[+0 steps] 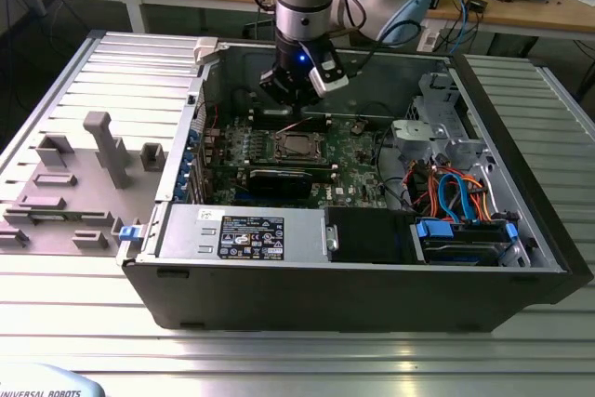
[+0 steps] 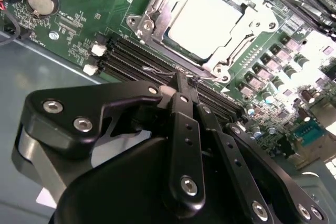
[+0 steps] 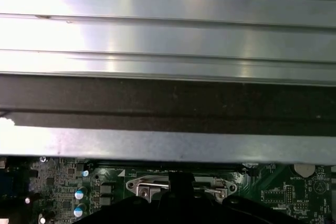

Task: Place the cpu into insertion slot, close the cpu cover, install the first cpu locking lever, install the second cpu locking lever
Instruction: 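Install the first cpu locking lever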

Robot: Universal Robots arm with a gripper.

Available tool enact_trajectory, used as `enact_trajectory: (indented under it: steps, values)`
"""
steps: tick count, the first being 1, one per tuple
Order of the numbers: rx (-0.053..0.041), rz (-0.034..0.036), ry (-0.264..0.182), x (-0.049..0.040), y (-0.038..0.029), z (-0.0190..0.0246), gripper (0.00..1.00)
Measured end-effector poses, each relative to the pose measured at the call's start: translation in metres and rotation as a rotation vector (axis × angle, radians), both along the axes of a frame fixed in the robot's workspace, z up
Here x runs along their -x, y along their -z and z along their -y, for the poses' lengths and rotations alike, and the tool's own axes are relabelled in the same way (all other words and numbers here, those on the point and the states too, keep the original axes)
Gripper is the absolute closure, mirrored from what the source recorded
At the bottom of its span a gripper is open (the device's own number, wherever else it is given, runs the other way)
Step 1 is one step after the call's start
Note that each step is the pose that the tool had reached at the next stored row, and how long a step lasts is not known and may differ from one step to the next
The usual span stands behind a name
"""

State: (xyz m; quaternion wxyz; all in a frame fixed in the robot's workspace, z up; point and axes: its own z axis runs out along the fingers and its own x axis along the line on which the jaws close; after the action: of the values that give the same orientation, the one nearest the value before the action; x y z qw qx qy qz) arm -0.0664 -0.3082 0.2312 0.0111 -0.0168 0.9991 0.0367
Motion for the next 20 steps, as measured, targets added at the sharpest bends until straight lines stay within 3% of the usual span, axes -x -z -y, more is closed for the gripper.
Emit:
enact_trajectory:
  steps: [6,15,20]
  values:
    - [-0.0001,0.0001,0.0,-0.0044,0.0032,-0.0027,0.89]
    - [0.0001,0.0,0.0,-0.013,0.0059,-0.0028,0.89]
    - [-0.0021,-0.0001,0.0,-0.0162,0.0118,-0.0028,0.89]
